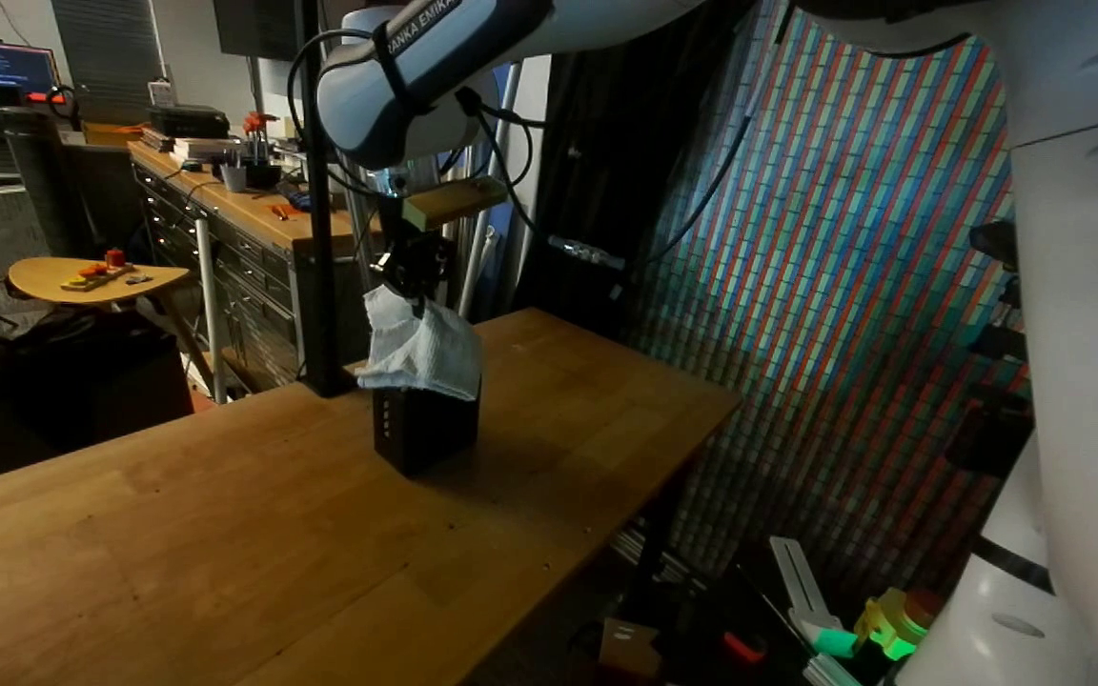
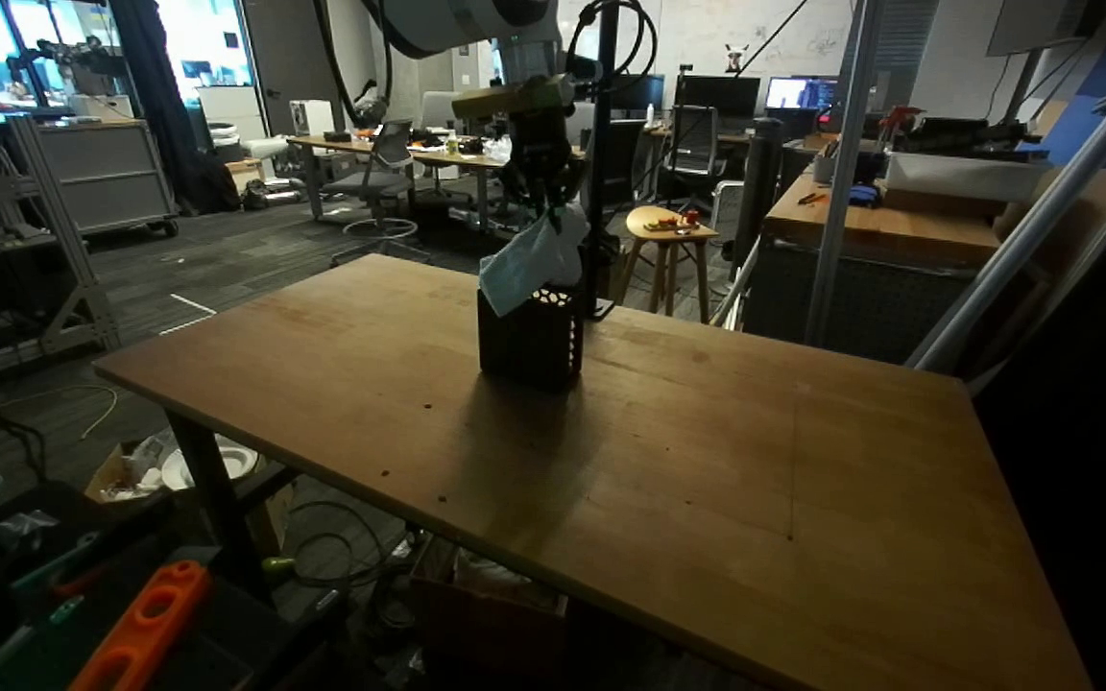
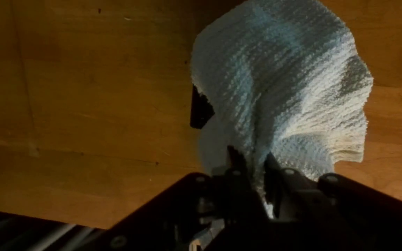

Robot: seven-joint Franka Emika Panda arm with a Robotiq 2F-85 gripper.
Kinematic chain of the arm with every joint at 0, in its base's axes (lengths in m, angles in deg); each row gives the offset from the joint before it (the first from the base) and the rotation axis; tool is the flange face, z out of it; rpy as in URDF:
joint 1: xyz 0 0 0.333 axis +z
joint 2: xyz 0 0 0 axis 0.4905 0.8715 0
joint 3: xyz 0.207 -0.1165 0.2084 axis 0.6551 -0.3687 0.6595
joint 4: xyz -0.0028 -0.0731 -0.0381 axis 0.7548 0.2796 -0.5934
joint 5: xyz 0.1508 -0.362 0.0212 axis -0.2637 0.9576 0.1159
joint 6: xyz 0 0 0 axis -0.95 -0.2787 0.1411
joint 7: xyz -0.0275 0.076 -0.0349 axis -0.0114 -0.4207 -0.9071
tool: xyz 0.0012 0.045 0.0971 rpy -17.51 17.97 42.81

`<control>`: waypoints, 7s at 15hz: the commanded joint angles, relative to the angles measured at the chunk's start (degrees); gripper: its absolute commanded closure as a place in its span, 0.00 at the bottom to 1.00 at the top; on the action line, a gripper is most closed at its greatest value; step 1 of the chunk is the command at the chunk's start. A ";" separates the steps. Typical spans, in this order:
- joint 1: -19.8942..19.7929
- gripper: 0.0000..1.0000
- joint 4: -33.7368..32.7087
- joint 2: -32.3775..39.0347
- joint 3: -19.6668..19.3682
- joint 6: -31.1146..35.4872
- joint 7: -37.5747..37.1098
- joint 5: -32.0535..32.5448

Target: Put the white towel inside the black basket

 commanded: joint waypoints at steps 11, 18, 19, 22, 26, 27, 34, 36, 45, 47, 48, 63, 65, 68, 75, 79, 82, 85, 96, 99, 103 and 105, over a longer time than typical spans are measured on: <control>-0.20 0.96 4.11 1.56 0.70 0.94 -4.77 -0.26; -1.41 0.96 4.43 5.31 0.86 2.38 -4.47 -2.69; -1.35 0.96 4.24 5.54 0.87 2.34 -4.36 -2.78; -1.24 0.96 3.66 5.91 0.93 2.05 -3.88 -2.59; -1.19 0.96 3.24 6.31 1.07 2.66 -3.59 -2.60; -1.15 0.96 2.98 6.47 1.12 3.24 -3.81 -2.71; -0.59 0.96 -0.14 10.48 2.43 5.17 -3.47 -3.31; -0.69 0.96 -0.51 12.09 2.98 5.11 -3.03 -3.60; -2.06 0.96 0.75 12.45 3.23 4.83 1.61 -5.19; -2.11 0.95 1.25 11.09 2.89 4.59 2.14 -4.63; -2.06 0.95 1.60 10.10 2.64 4.38 2.25 -4.20; 0.47 0.00 5.40 -3.41 1.84 5.25 -0.27 1.40; 1.00 0.04 6.84 -4.37 2.09 5.75 -0.76 1.44; 1.48 0.31 8.20 -4.98 2.23 6.50 -1.08 1.33; 1.41 0.86 8.81 -4.12 1.70 7.82 -1.03 2.67; 0.67 1.00 8.83 -3.51 1.48 8.04 -0.70 1.83; 0.07 0.98 7.79 -2.25 1.59 8.80 -0.27 1.01; -0.81 0.97 6.75 -0.53 2.20 10.71 0.29 -1.38; -4.82 0.99 7.85 6.35 2.83 15.20 2.66 -9.76; -5.92 0.98 7.70 9.12 3.41 14.15 4.05 -11.55; -6.43 0.98 7.48 11.84 3.95 10.57 5.99 -12.12; -6.50 0.97 7.90 11.51 4.04 9.11 6.93 -11.92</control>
